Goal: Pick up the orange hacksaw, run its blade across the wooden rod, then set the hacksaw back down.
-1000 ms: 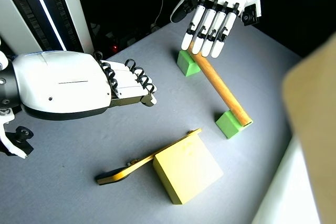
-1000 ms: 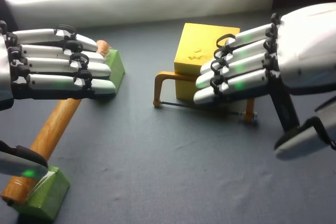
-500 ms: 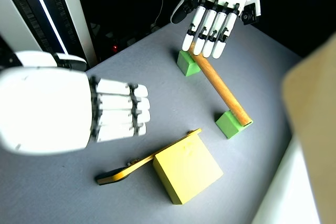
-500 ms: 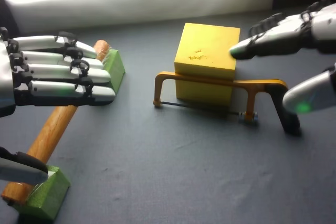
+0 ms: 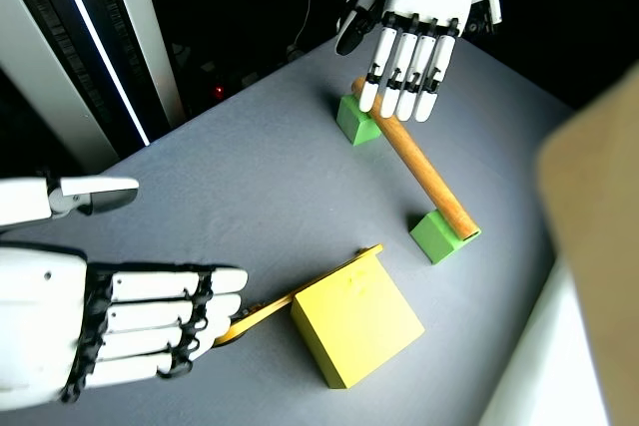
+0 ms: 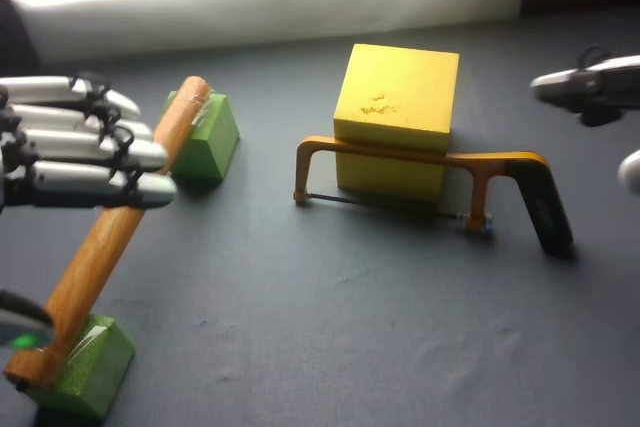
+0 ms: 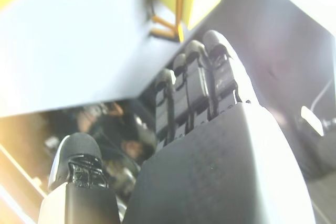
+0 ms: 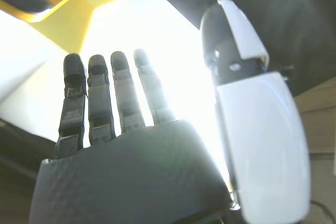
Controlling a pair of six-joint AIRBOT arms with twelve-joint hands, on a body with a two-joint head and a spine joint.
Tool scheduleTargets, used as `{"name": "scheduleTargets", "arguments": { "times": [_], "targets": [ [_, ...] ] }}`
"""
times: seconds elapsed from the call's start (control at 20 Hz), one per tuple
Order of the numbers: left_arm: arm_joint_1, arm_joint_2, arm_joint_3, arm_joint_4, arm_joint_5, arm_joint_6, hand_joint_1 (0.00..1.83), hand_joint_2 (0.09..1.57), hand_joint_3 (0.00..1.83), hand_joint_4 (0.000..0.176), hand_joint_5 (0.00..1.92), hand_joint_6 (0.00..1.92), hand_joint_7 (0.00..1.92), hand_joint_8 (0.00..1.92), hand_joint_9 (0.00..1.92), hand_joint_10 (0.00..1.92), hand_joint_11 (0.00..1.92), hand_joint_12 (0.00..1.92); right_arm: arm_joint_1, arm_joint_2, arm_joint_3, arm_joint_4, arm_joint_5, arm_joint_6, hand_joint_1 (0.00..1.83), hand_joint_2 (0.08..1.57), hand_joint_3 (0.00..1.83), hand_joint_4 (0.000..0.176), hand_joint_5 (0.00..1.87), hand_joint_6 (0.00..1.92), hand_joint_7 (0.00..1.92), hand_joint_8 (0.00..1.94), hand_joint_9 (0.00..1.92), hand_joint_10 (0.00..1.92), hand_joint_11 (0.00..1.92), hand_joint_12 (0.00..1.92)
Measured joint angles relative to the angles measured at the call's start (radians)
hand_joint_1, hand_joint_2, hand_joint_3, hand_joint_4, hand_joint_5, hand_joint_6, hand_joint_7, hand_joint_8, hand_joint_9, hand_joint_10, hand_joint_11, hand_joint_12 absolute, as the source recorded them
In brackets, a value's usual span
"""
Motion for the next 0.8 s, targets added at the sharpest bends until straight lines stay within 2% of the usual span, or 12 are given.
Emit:
{"name": "scheduleTargets", "arguments": {
  "times": [0.1,0.15,0.3,0.35,0.4,0.45,0.5,0.65,0.75,0.8],
  "targets": [
    [0.0,0.031,-0.026,0.027,0.022,-0.028,0.22,1.17,0.0,0.013,0.25,0.0,0.23,0.0,0.2,0.0,0.0,0.4,-0.068,0.001,0.044,0.09,0.018,0.01,0.65,1.18,0.0,0.0,0.02,0.0,0.05,0.0,0.07,0.0,0.0,0.42],
    [0.001,0.051,-0.043,0.034,0.037,-0.034,0.23,1.17,0.0,0.014,0.25,0.0,0.24,0.0,0.21,0.0,0.0,0.41,-0.094,0.001,0.063,0.116,0.02,0.013,0.71,1.16,0.0,0.0,0.04,0.01,0.07,0.0,0.09,0.0,0.0,0.44],
    [0.035,0.116,-0.101,0.045,0.045,-0.063,0.25,1.16,0.0,0.011,0.26,0.01,0.25,0.01,0.22,0.01,0.0,0.46,-0.142,-0.001,0.091,0.132,0.018,0.088,0.74,1.2,0.0,0.0,0.04,0.0,0.07,0.0,0.08,0.0,0.0,0.43],
    [0.05,0.134,-0.117,0.061,0.041,-0.064,0.25,1.16,0.0,0.009,0.26,0.0,0.25,0.0,0.23,0.01,0.0,0.47,-0.161,-0.011,0.091,0.138,0.02,0.099,0.65,1.24,0.01,0.0,0.01,0.0,0.03,0.0,0.05,0.0,0.0,0.38],
    [0.058,0.14,-0.124,0.074,0.039,-0.066,0.23,1.17,0.0,0.008,0.26,0.0,0.24,0.0,0.22,0.0,0.0,0.44,-0.168,-0.021,0.091,0.134,0.018,0.099,0.75,1.21,0.0,0.0,0.02,0.0,0.05,0.01,0.09,0.01,0.0,0.47],
    [0.072,0.15,-0.14,0.087,0.04,-0.069,0.22,1.18,0.0,0.009,0.25,0.0,0.23,0.0,0.21,0.0,0.0,0.41,-0.179,-0.045,0.097,0.13,0.018,0.102,0.74,1.21,0.0,0.0,0.04,0.01,0.09,0.01,0.11,0.01,0.0,0.55],
    [0.081,0.158,-0.151,0.092,0.043,-0.08,0.21,1.18,0.0,0.011,0.24,0.0,0.21,0.0,0.2,0.0,0.0,0.38,-0.193,-0.062,0.103,0.152,0.019,0.102,0.72,1.24,0.01,0.0,0.01,0.0,0.05,0.0,0.08,0.01,0.0,0.45],
    [0.122,0.198,-0.19,0.117,0.058,-0.11,0.24,1.17,0.0,0.009,0.25,0.0,0.22,0.0,0.19,0.0,0.0,0.4,-0.222,-0.126,0.159,0.187,0.021,0.095,0.75,1.25,0.01,0.0,0.04,0.01,0.07,0.0,0.1,0.01,0.0,0.51],
    [0.132,0.207,-0.201,0.115,0.086,-0.116,0.24,1.17,0.0,0.009,0.25,0.0,0.22,0.0,0.19,0.0,0.0,0.4,-0.229,-0.15,0.198,0.193,0.038,0.079,0.75,1.25,0.01,0.0,0.04,0.01,0.07,0.0,0.1,0.01,0.0,0.51],
    [0.136,0.209,-0.203,0.114,0.096,-0.12,0.23,1.17,0.0,0.01,0.26,0.0,0.22,0.0,0.2,0.0,0.0,0.42,-0.233,-0.158,0.214,0.202,0.048,0.079,0.76,1.25,0.0,0.0,0.06,0.01,0.08,0.0,0.11,0.01,0.0,0.57]
  ]
}}
